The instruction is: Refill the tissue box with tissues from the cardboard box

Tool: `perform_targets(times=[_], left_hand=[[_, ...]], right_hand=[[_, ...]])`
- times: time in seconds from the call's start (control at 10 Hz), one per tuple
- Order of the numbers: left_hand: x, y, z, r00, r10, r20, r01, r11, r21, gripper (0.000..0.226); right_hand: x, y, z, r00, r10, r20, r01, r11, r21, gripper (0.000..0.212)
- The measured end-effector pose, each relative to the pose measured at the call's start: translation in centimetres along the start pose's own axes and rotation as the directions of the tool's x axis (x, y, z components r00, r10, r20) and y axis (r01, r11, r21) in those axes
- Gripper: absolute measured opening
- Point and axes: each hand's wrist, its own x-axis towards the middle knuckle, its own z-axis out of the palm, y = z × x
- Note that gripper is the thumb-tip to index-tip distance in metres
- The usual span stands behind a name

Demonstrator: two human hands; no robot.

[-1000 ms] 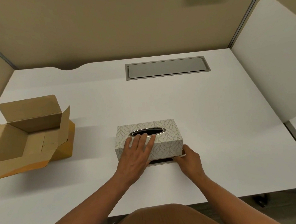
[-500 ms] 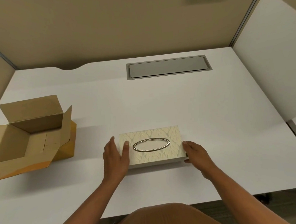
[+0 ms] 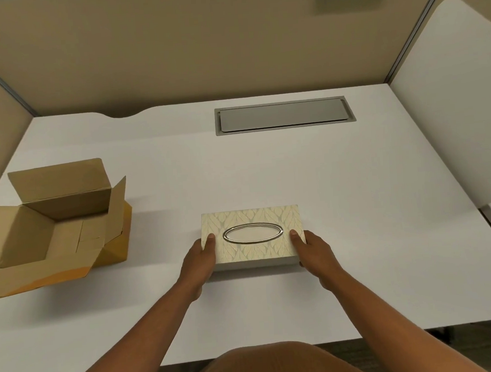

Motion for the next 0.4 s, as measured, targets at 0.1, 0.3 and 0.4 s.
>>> perform_targets(times=[0.1, 0.3, 0.4], left_hand=[[0.5, 0.3, -0.1, 1.0, 0.009, -0.008, -0.009, 1.0, 0.023, 0.056], [0.8, 0.2, -0.3, 1.0, -0.012, 0.013, 0.011, 0.999, 0.045, 0.06], [0.8, 1.1, -0.3, 0.992, 0.05, -0.112, -0.035, 0.99, 0.138, 0.07]], right_hand=[[0.3, -0.7, 0.1, 1.0, 0.004, -0.015, -0.004, 0.999, -0.038, 0.042], [0.4, -0.9, 0.1, 1.0, 0.003, -0.015, -0.005, 0.993, -0.121, 0.05], [0.6, -1.6, 0.1, 0.989, -0.059, -0.132, 0.025, 0.969, -0.247, 0.06]])
